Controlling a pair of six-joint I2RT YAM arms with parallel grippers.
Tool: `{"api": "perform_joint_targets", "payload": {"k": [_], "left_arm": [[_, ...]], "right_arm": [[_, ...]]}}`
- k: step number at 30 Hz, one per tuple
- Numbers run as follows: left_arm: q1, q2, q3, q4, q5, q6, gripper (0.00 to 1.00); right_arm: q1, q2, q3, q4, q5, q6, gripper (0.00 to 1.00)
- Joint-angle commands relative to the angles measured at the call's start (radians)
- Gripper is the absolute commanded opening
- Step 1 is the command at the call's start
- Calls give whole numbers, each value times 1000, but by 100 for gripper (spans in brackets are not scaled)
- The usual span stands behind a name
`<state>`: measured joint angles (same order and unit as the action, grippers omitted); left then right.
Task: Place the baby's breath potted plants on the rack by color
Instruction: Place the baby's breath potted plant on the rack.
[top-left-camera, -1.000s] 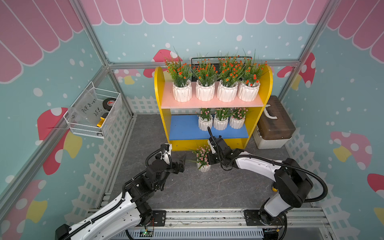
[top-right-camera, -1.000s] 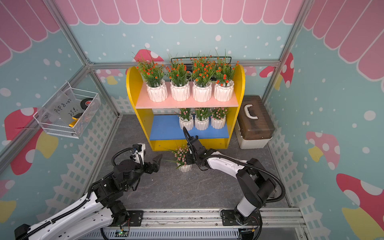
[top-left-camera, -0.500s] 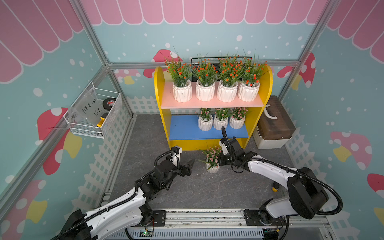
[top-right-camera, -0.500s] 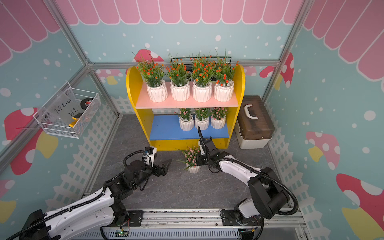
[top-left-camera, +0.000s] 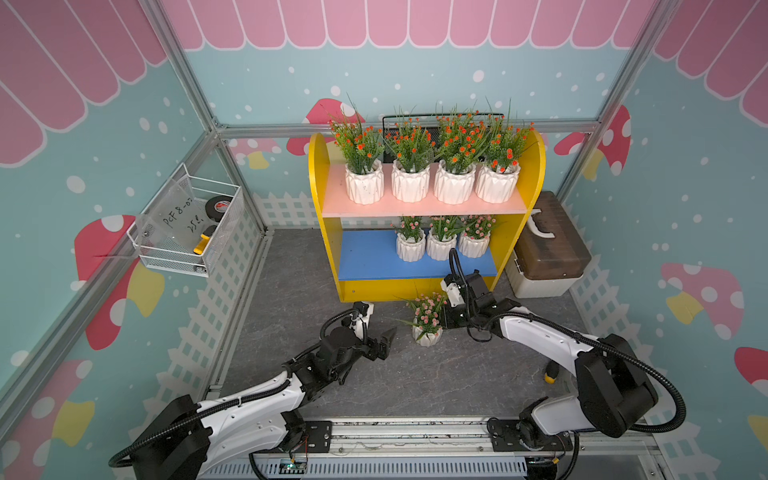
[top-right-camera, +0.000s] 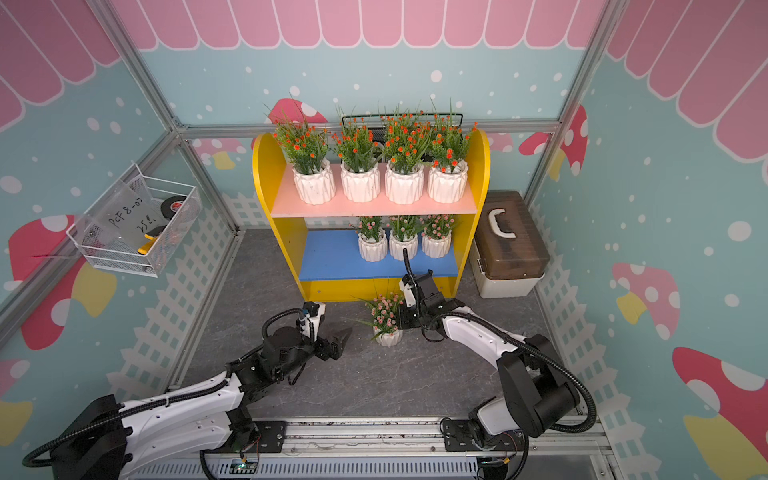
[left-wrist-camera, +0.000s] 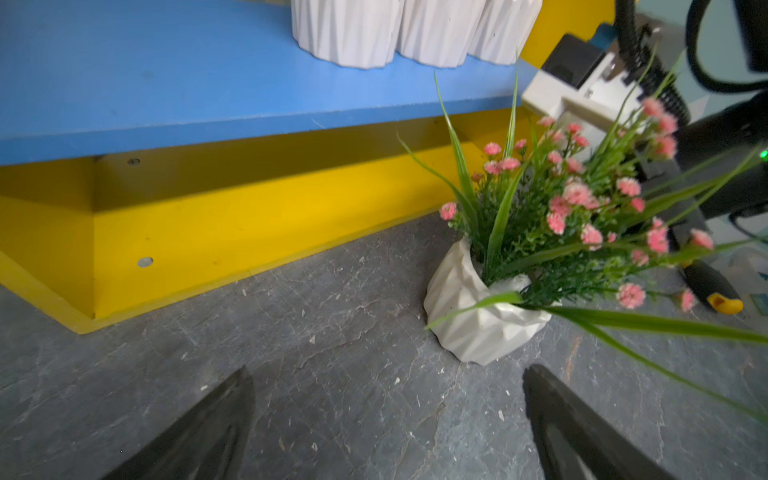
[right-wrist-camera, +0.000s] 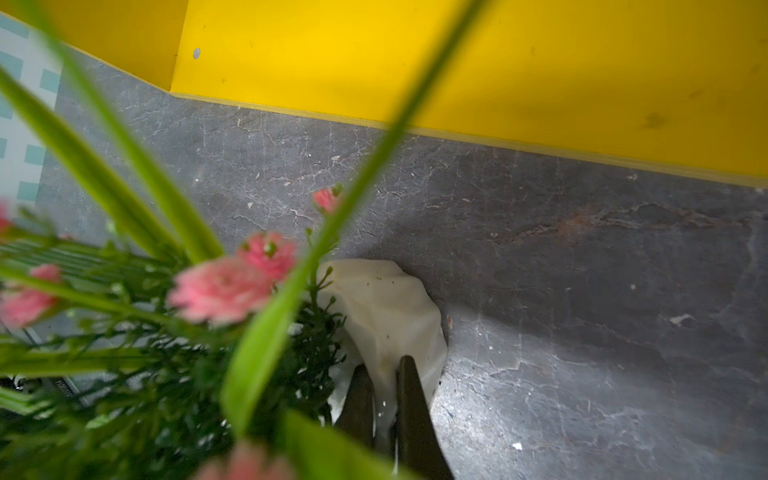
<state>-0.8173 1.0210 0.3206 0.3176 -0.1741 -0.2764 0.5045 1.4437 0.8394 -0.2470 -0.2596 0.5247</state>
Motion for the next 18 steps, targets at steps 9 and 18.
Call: {"api": "perform_joint_targets", "payload": {"k": [9, 18], "left_arm": [[-64, 178, 22, 169, 51, 83, 98], [-115, 301, 59, 292, 29, 122, 99]], "right_arm": [[-36, -28, 61, 30, -87, -17, 0], [-37, -33, 80, 32, -123, -9, 0]]}}
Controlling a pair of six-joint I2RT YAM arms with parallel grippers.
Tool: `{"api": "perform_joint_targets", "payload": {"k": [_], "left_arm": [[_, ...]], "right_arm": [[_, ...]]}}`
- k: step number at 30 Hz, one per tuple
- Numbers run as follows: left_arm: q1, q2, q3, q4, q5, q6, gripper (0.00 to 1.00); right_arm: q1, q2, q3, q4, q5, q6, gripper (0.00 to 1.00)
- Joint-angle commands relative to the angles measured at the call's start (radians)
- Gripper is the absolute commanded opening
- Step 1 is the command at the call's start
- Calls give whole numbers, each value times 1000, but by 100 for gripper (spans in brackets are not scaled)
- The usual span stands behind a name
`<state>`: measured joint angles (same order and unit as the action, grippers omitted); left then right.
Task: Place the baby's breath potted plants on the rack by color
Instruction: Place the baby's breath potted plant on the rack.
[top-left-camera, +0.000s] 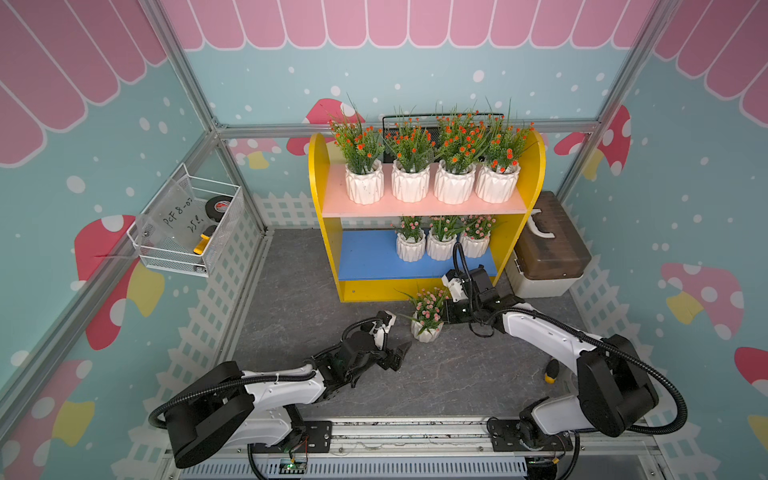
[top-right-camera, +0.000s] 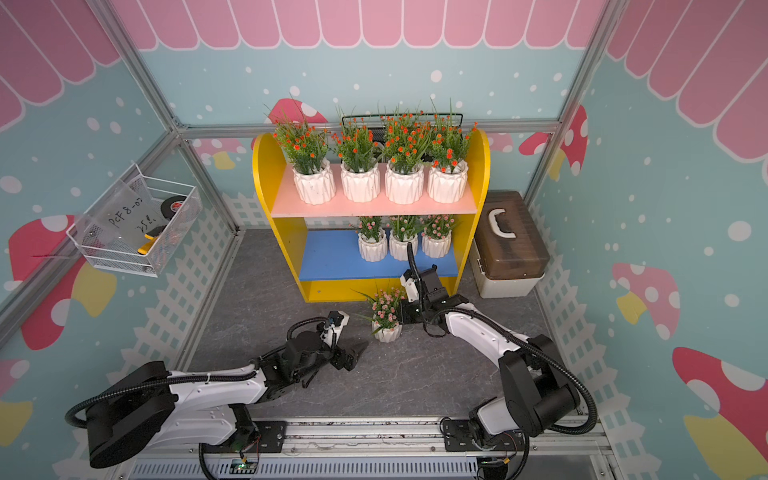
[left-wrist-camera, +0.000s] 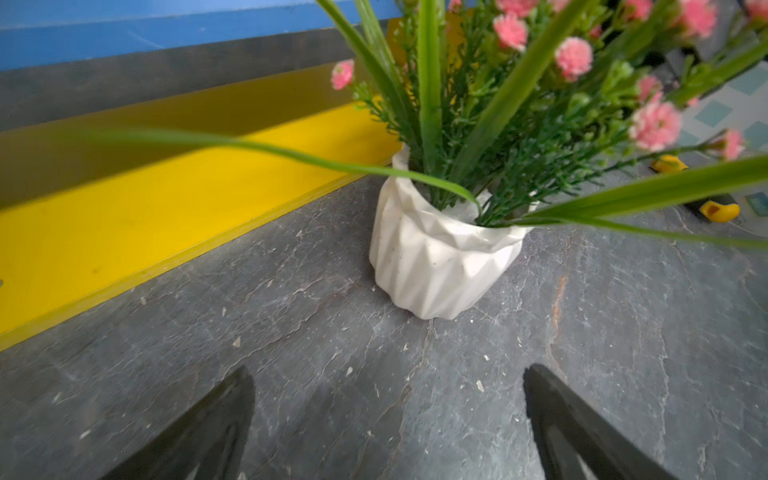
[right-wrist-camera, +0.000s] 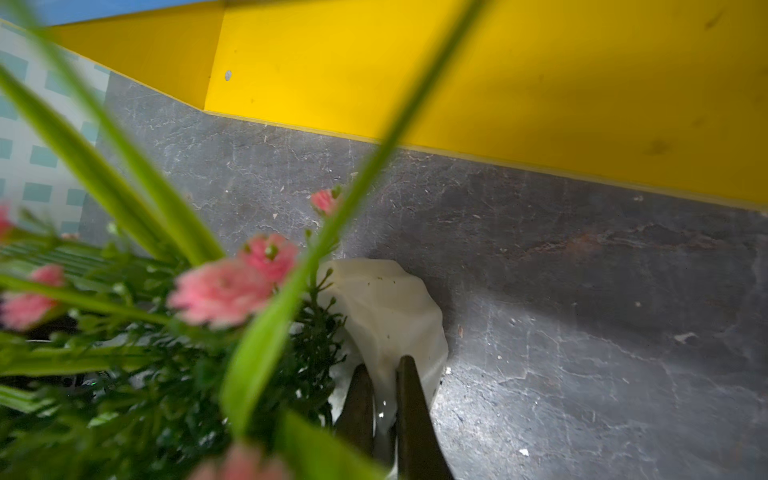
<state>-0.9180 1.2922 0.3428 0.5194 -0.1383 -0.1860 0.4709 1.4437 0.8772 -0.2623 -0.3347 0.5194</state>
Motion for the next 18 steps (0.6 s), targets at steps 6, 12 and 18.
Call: {"api": "perform_joint_targets", "payload": {"k": [6, 12, 18], "left_arm": [[-37, 148, 96, 166, -25, 52, 99], [-49, 265, 130, 304, -18, 83, 99], [-58, 371, 170, 414, -44, 94, 99]], "right_arm": [[-3, -28, 42, 63, -85, 5, 0], [-3, -29, 39, 70, -98, 11, 0], [-3, -47, 28, 79, -102, 23, 0]]}}
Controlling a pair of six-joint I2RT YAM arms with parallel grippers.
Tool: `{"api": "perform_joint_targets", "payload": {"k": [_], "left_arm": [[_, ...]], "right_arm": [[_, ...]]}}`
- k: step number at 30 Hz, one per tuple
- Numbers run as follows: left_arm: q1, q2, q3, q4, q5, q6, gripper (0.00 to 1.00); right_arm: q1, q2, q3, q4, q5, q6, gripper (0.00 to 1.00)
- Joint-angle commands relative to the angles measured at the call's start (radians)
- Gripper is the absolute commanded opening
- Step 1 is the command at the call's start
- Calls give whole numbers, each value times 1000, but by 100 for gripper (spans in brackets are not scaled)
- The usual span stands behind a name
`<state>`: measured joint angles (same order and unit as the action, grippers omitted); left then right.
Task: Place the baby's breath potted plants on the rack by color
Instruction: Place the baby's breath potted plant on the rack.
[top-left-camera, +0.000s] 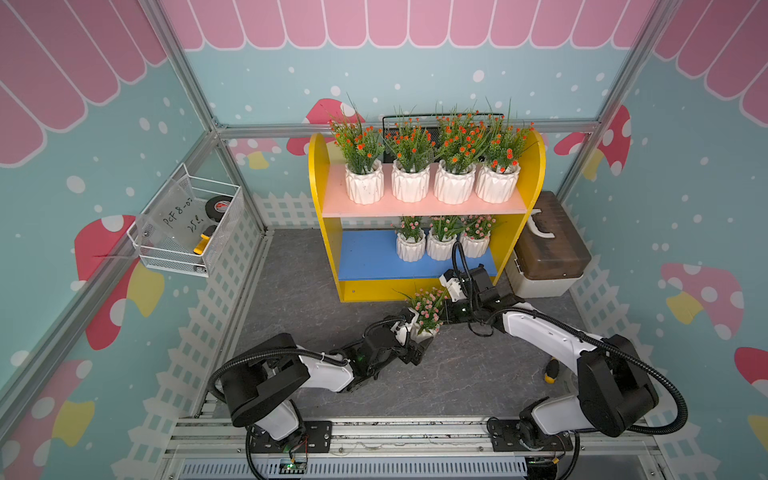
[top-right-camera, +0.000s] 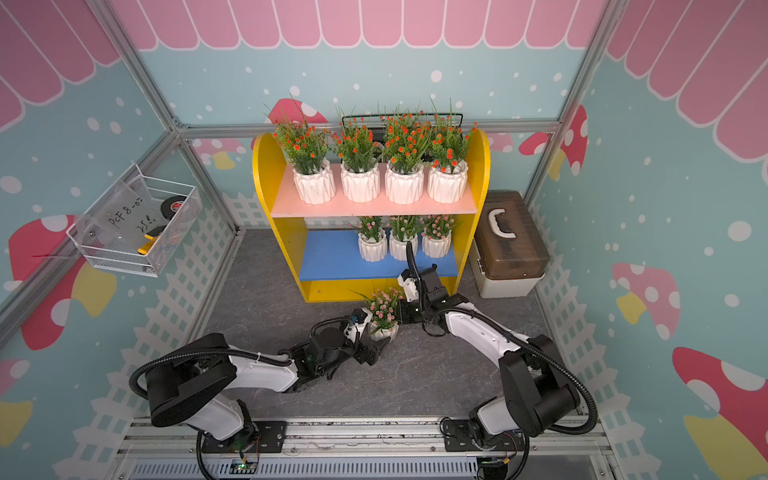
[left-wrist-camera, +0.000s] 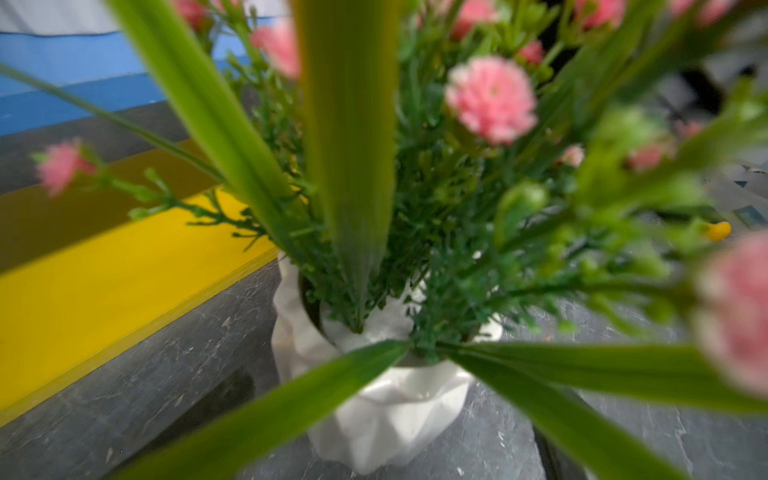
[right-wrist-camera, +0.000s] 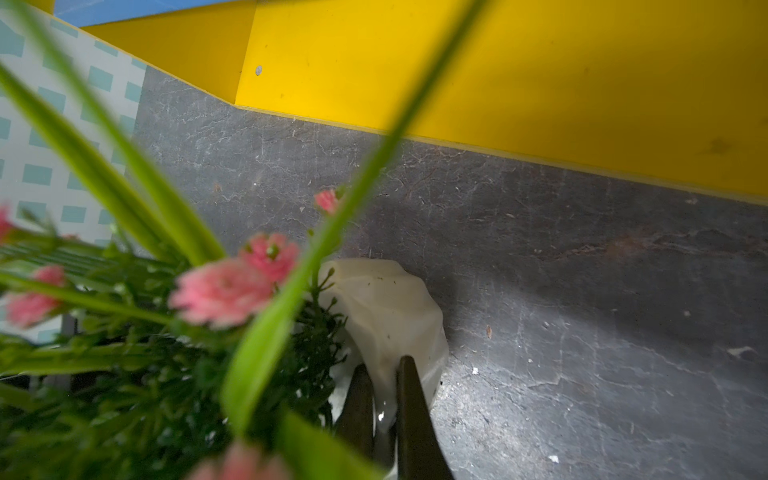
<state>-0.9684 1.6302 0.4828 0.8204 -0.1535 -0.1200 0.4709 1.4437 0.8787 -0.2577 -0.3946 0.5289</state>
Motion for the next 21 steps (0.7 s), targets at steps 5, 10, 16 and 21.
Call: {"api": "perform_joint_targets", "payload": {"k": [5, 10, 16, 21], "left_arm": [[-19, 89, 49, 172, -63, 46, 100], [-22, 125, 63, 198, -80, 58, 99], [-30, 165, 69, 282, -117, 77, 99], [-34, 186, 83, 282, -131, 89, 99]], "right_arm": [[-3, -69, 16, 76, -49, 20, 0], [-3, -80, 10, 79, -56, 25, 0], [-3, -99, -11, 103, -76, 48, 0], [-2, -113, -23, 104, -82, 54, 0]]}}
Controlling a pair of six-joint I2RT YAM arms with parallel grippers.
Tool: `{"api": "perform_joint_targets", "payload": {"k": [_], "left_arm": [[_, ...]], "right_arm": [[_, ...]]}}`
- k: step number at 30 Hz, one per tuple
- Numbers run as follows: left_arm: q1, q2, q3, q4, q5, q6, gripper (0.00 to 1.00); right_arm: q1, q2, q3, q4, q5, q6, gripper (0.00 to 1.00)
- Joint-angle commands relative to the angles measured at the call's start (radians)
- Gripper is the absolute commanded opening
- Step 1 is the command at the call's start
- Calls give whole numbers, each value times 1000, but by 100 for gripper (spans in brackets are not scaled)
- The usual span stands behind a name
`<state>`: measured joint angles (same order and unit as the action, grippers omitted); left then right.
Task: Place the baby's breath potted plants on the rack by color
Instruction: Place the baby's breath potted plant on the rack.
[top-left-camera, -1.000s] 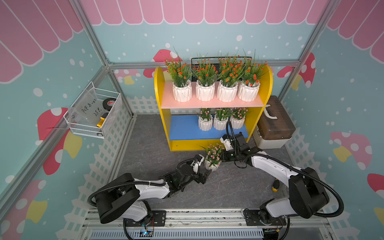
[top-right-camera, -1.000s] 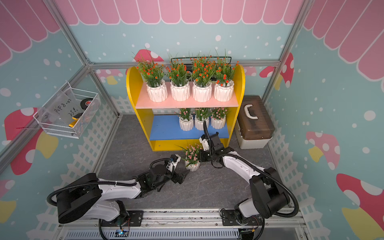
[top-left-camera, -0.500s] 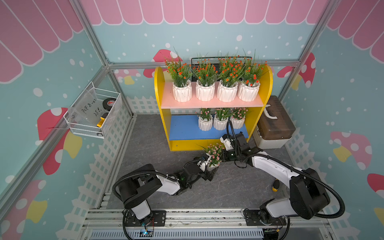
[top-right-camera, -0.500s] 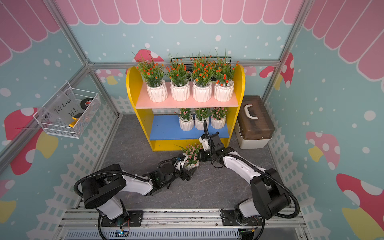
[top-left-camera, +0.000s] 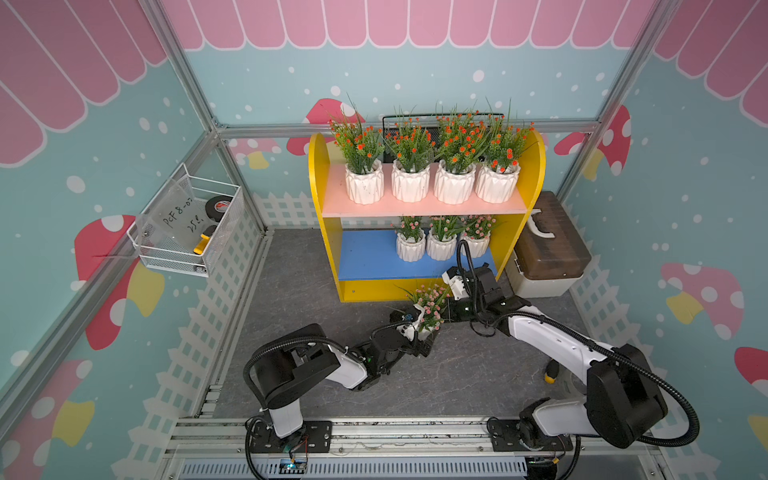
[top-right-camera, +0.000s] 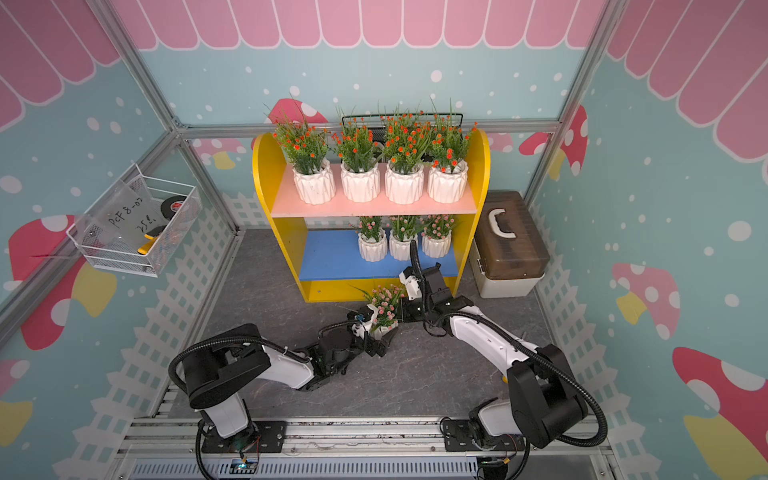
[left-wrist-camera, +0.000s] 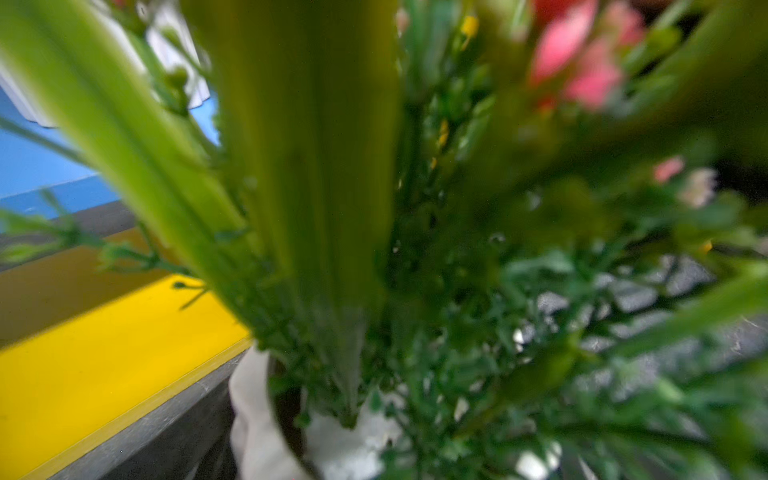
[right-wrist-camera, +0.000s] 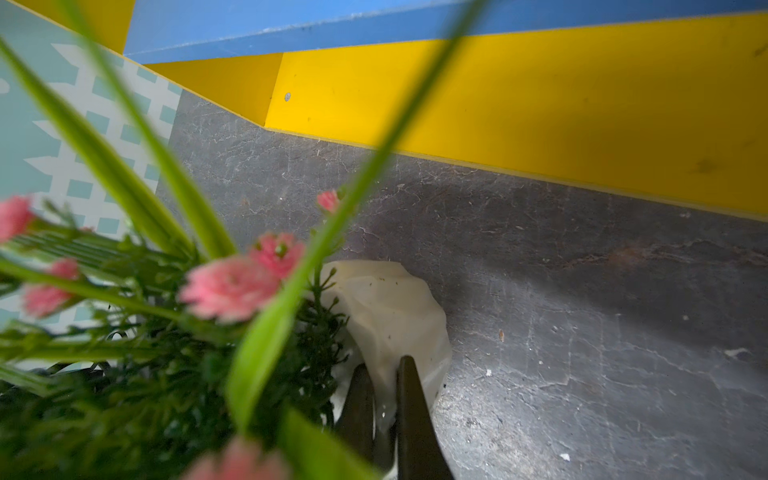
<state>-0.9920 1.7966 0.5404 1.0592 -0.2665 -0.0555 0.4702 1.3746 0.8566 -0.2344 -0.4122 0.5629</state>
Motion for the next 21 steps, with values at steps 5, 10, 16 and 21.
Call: {"api": "perform_joint_targets", "payload": {"k": [5, 10, 16, 21], "left_arm": [[-11, 38, 30, 55, -34, 25, 97], [-11, 39, 29, 57, -45, 31, 90], [-12, 16, 26, 40, -46, 41, 82], [-12, -10, 32, -1, -48, 19, 80]], "right_arm": [[-1, -44, -10, 92, -78, 29, 0], [-1, -46, -16, 96, -80, 30, 0], [-2, -36, -17, 95, -70, 25, 8], [-3, -34, -16, 95, -59, 24, 16]]}}
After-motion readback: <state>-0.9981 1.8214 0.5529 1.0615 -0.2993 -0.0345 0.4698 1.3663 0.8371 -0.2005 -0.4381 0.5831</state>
